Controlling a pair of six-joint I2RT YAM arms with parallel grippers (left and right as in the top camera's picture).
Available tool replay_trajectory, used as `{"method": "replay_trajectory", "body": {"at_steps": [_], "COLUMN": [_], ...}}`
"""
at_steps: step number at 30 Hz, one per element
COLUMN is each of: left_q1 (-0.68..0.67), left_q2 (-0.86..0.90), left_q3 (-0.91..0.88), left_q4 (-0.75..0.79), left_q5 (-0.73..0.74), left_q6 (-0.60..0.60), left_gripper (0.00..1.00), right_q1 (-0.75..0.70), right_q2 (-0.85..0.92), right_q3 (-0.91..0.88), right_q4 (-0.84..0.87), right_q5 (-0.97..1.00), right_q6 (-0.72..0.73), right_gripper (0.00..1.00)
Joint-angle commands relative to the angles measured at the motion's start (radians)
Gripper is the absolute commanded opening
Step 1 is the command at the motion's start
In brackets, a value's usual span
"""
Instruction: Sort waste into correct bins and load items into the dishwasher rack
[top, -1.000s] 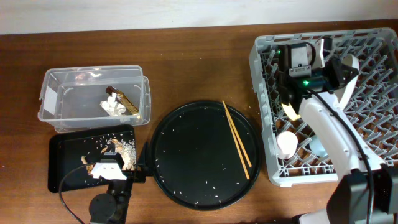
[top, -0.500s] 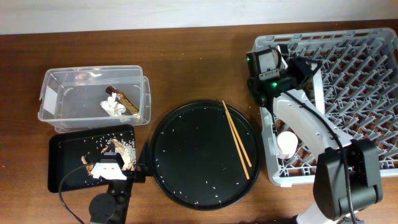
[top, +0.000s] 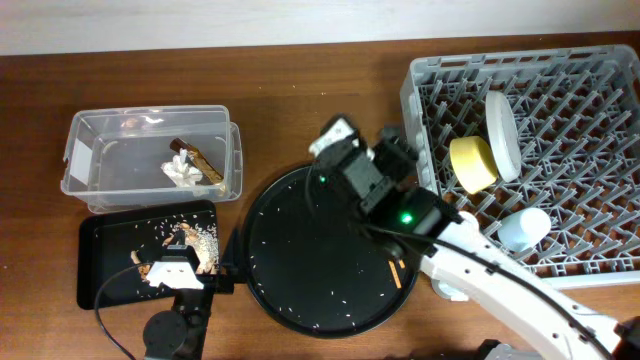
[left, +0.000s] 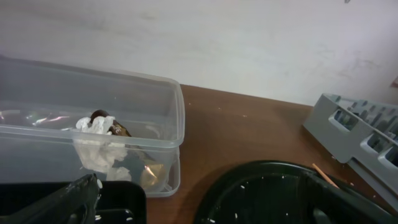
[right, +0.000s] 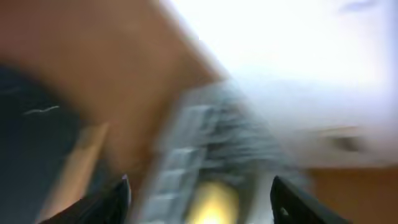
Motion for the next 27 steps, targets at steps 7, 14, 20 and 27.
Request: {"method": "replay_trajectory", "body": {"at_steps": [7,14,20,27], "left_q1": [-0.001,-0.001,-0.001,-0.001], "left_q2": [-0.004,-0.004,-0.004,-0.004], "left_q3": [-0.008,-0.008,-0.008,-0.008], "left_q4": [0.003,0.003,0.003,0.003], "left_q5": [0.004,0.004,0.004,0.004], "left_q6": [0.012,0.012,0.012,0.012], "left_gripper": [0.99,0.99,0.99,0.99], "right_q1": [-0.175,-0.337,-0.340,-0.340], "right_q2": [0.138,0.442,0.473,0.328], "right_q3": [-0.114,-0.121,-0.119,-0.117], "right_q4": [-0.210,-0.101,-0.111,-0.127], "right_q5": [-0.440,-0.740,-0.759,-0.790], "right_q6": [0.594,0.441,0.450,0.449], "right_gripper": [0.73,0.38,0.08,0.17]}}
